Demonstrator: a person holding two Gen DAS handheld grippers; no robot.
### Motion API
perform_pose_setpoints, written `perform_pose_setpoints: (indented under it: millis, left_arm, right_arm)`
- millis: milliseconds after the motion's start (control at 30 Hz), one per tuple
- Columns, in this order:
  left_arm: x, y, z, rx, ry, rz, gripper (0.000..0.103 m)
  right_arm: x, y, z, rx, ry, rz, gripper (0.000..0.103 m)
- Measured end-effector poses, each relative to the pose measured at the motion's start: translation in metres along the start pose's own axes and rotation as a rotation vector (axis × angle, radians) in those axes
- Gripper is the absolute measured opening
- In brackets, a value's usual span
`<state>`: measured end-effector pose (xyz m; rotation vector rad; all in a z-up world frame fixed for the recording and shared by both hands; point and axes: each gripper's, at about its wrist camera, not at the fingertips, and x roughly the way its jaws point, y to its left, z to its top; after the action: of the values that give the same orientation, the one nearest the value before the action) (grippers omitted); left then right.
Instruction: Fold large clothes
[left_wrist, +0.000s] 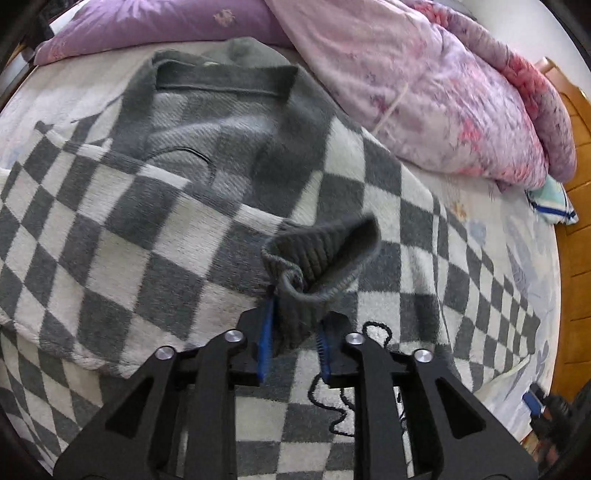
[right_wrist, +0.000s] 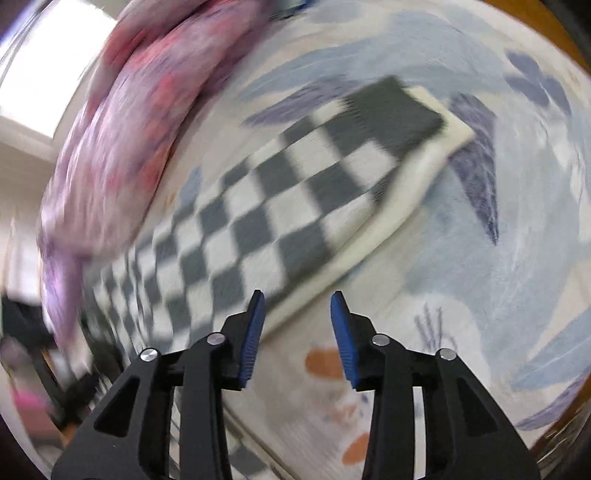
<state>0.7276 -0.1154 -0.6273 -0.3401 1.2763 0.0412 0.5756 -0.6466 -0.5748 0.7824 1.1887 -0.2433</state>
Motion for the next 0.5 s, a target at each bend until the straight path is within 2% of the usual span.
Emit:
perform_pose_setpoints:
  millis: [100, 167, 233, 267, 300, 367, 433, 500]
  left_arm:
    - [0.003, -0.010, -0.008, 0.046, 0.025, -0.020, 0.043]
    - [0.016, -0.024, -0.014, 0.093, 0.053, -0.024, 0.047]
    - [0.024, -0.031, -0.022, 0.123, 0.082, -0.019, 0.047]
    - [0.027, -0.034, -0.026, 0.125, 0.091, -0.022, 0.047]
    - [0.031, -0.037, -0.030, 0.128, 0.101, -0.040, 0.047]
    - [0.034, -0.041, -0.036, 0.162, 0.104, -0.032, 0.052]
    - [0.039, -0.046, -0.039, 0.194, 0.113, -0.020, 0.054]
    - [0.041, -0.050, -0.039, 0.214, 0.119, -0.016, 0.057]
  right_arm:
    - [0.005, -0.028, 0.025, 0.156, -0.035, 0.058, 0.037]
    - [0.012, -0.036, 0.038, 0.199, -0.045, 0.091, 0.038]
    - [0.019, -0.039, 0.050, 0.209, -0.054, 0.041, 0.039]
    - [0.024, -0.042, 0.057, 0.218, -0.055, -0.012, 0.039]
    - [0.029, -0.046, 0.061, 0.240, -0.059, -0.020, 0.040]
    - [0.040, -0.055, 0.068, 0.289, -0.051, -0.047, 0.040]
    - [0.046, -0.059, 0.073, 0.298, -0.061, -0.004, 0.041]
    - [0.050, -0.060, 0.078, 0.273, -0.057, -0.009, 0.034]
